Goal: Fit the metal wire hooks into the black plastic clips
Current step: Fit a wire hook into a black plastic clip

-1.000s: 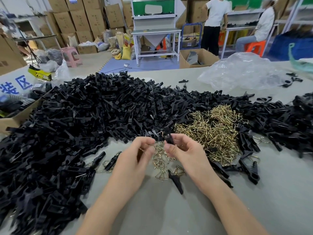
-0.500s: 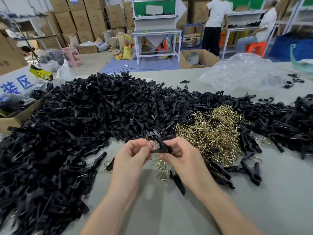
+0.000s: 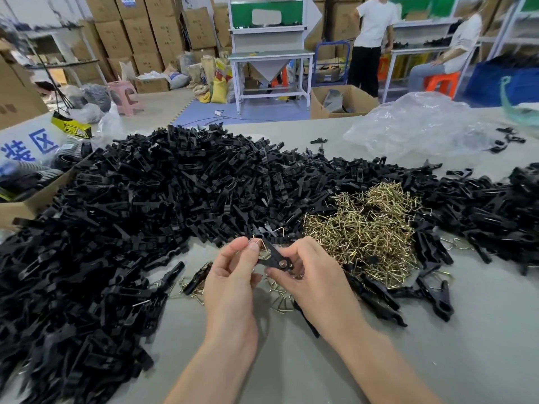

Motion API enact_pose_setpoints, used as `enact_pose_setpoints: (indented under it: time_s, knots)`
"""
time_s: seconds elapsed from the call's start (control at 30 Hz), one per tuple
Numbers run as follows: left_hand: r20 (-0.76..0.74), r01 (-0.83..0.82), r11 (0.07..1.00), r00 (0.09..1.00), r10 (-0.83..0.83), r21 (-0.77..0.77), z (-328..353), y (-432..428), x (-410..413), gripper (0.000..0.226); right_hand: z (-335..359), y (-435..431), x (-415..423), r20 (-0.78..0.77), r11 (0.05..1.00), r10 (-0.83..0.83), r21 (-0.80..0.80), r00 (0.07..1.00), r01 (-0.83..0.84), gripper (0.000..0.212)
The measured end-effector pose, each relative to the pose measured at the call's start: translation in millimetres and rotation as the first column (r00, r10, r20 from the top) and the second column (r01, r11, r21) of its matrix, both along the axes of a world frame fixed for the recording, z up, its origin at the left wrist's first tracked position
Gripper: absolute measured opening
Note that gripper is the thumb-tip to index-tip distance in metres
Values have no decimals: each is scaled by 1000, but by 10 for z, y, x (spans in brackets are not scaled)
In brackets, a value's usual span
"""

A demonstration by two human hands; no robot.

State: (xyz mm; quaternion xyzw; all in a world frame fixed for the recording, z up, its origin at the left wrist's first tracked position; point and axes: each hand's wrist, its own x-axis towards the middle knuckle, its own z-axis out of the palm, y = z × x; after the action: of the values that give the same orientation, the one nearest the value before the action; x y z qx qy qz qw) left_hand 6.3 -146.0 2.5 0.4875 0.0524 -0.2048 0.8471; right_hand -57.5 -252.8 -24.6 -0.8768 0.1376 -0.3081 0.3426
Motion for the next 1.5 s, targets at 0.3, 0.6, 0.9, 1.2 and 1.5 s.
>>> enact_pose_setpoints:
  time_s: [0.3,0.6,0.9,1.2,1.5]
  knots:
    - [-46,41,998,998,-44,-56,-12,-42,-63,14,14,37,15,43,996,-32,-79,999,35,27]
    - [561,-69,790,741,-369,610,-85,21,-50,35,18,-8,-19,58,991,0,-131,998,8,26]
    - [325,424,804,756,-568,417,-16,20,-27,72,52,5,-21,124,987,42,-157,991,-22,15]
    - [150,534,832,820,-553,151,3,-64,-69,61,81,16,-15,59,973,221,49,974,-224,37]
    - [65,513,858,856,-512,2,-54,-57,-19,41,71,-1,5,39,974,207,92,978,-209,27]
